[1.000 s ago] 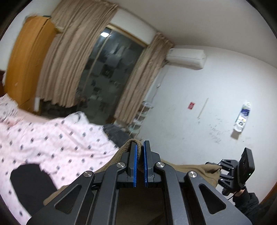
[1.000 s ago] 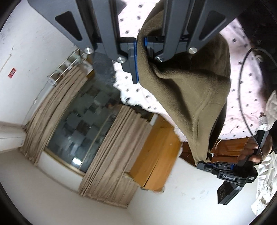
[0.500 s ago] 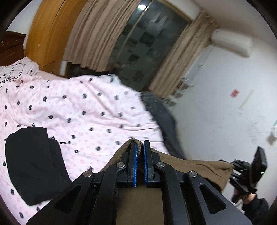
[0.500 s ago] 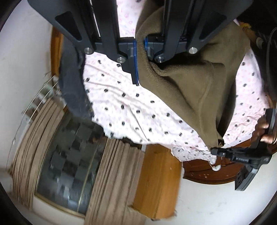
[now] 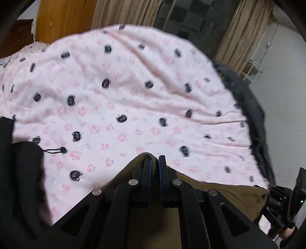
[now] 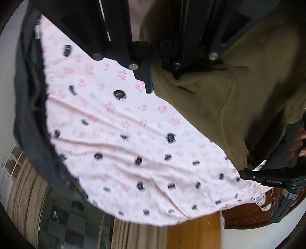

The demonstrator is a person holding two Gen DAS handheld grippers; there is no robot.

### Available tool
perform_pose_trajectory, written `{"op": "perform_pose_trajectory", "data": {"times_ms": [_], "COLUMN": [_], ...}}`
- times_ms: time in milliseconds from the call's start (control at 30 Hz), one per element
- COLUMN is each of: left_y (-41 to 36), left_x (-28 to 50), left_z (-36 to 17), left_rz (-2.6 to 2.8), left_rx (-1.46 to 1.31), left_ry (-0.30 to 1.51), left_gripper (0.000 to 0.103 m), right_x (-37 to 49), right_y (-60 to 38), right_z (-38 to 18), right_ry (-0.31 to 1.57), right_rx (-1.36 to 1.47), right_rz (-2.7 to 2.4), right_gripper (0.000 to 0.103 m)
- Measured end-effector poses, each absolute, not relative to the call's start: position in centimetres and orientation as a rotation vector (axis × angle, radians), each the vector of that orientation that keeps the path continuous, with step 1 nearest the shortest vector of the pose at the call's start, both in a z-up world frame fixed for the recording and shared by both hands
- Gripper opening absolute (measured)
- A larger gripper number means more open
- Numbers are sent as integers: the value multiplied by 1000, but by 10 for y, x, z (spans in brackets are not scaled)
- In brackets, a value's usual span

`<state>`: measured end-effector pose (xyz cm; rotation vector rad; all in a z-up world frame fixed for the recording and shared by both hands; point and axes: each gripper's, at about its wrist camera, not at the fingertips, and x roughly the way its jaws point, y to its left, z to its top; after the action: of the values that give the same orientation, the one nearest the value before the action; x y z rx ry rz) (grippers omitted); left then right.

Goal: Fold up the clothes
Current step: 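Lay the sweatshirt flat on the duvet and open both grippers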

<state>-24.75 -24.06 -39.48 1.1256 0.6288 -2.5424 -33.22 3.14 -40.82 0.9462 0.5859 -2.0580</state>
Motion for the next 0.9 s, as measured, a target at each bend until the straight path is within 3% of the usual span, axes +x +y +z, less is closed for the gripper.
{"op": "perform_pose_trajectory", "data": {"times_ms": [67,133,200,367,500,533,567,900], "left_y": [-245,-246,-248,-249,-255,-257,-261,-272], "left_x": [-258,-268,-274,-278,-278,-277,-276,-214], "left_z": [-416,-436,-452,-463,-452,-449,-442,-343], "left_rz": [-2526,-2515,-2504,-2472,-2440,-2429,-2423,-2573], "left_rx": [1153,1194,1237,1261,1246,1240,1217,1110], "left_ry": [604,578,577,545,500,490,485,505], "left_gripper": [5,5,5,10,23,35,41,44], "right_x": [-339,-344,-346,-350,-346,-343,-339,-257], "right_y": [27,21,23,40,57,63,69,144], "right_z": [-430,-445,-453,-449,-429,-422,-413,-298], "right_ry": [607,655,646,554,492,470,449,359], "right_rx": [950,948,956,983,977,971,958,745], "right_rz": [-2063,-2082,-2120,-2211,-2278,-2294,-2309,-2519], "right_gripper": [10,21,40,67,75,76,76,81]}}
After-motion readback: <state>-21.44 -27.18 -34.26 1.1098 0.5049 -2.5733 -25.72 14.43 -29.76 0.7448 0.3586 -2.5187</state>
